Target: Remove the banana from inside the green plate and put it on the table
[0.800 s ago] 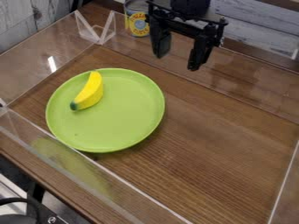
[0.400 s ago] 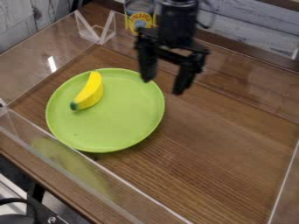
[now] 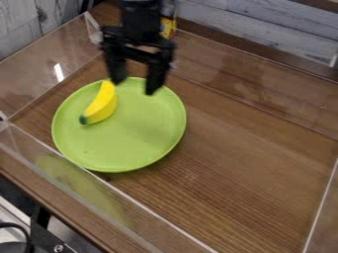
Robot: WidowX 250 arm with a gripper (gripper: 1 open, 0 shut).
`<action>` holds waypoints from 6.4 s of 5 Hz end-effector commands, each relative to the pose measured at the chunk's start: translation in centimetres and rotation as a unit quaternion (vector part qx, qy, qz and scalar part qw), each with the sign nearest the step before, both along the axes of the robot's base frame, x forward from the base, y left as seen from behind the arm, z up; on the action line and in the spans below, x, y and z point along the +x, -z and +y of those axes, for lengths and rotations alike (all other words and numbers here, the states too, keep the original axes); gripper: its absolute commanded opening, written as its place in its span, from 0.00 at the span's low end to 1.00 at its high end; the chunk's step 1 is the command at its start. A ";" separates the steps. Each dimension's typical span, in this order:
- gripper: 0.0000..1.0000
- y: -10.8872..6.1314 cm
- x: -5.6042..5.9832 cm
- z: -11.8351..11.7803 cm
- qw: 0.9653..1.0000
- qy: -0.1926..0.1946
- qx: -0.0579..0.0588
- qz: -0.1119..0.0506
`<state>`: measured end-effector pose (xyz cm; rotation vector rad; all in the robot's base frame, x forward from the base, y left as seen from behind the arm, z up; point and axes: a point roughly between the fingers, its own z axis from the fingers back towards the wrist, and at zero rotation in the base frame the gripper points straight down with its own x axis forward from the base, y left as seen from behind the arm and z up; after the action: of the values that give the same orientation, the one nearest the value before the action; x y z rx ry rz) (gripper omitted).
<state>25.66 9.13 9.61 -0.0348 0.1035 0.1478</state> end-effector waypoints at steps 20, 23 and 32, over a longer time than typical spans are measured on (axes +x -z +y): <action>0.00 3.6 1.8 4.3 0.996 -0.083 -0.009 -0.045; 0.00 -3.2 1.7 -0.8 0.996 -0.028 -0.022 -0.084; 0.00 -4.5 -0.9 -12.1 0.991 0.096 -0.037 -0.084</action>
<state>24.65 -2.74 12.94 -0.1134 -0.0094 -0.0416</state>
